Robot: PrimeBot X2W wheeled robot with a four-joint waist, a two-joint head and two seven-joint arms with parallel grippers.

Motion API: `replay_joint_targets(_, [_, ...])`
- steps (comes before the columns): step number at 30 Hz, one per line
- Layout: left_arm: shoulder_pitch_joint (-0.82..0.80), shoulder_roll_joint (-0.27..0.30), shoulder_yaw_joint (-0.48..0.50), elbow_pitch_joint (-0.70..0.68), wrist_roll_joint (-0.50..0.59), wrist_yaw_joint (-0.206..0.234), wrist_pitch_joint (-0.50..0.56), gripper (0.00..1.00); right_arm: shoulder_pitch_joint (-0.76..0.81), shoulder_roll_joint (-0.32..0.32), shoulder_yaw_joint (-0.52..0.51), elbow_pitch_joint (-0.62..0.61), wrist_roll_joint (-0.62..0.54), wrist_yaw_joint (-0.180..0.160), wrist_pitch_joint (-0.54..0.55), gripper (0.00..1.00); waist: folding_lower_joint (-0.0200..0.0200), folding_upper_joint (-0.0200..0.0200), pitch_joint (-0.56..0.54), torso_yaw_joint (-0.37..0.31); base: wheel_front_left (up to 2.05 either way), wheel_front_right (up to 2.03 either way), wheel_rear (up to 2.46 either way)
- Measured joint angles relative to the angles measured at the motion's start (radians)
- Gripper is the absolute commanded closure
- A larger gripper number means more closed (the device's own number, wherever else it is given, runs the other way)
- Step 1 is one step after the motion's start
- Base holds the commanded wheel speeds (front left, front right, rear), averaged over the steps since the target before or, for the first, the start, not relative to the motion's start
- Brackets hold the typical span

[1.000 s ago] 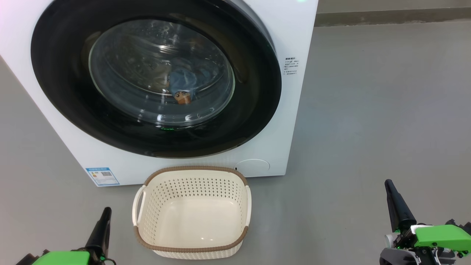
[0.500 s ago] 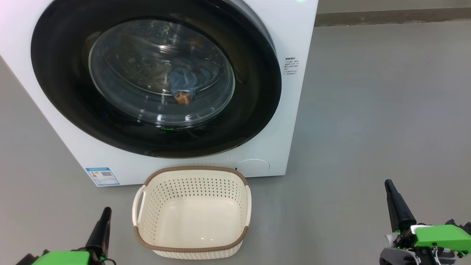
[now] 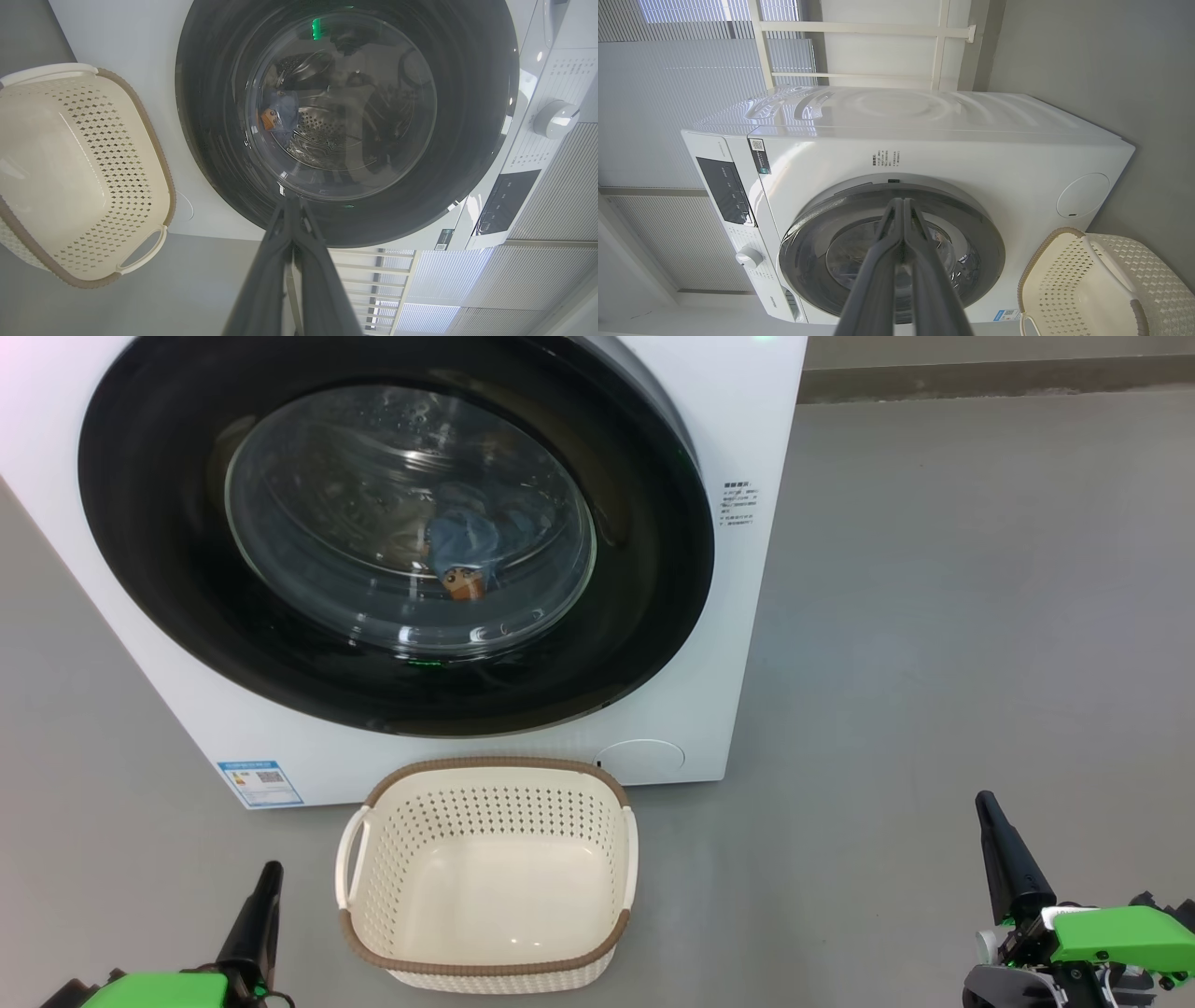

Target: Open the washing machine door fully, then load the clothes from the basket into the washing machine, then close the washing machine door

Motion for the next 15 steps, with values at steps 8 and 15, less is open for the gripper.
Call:
replay_joint_targets(8, [0.000, 0.000, 0.000, 0.000, 0.000, 0.000, 0.000, 1.00, 0.000, 0.000, 0.000, 0.000, 0.000, 0.000, 0.000, 1.00, 0.0000, 0.0000, 0.000, 0.000, 0.00, 0.00, 0.00])
replay_joint_targets(15, [0.000, 0.000, 0.000, 0.000, 0.000, 0.000, 0.000, 1.00, 0.000, 0.000, 0.000, 0.000, 0.000, 0.000, 0.000, 1.00, 0.0000, 0.0000, 0.000, 0.000, 0.00, 0.00, 0.00])
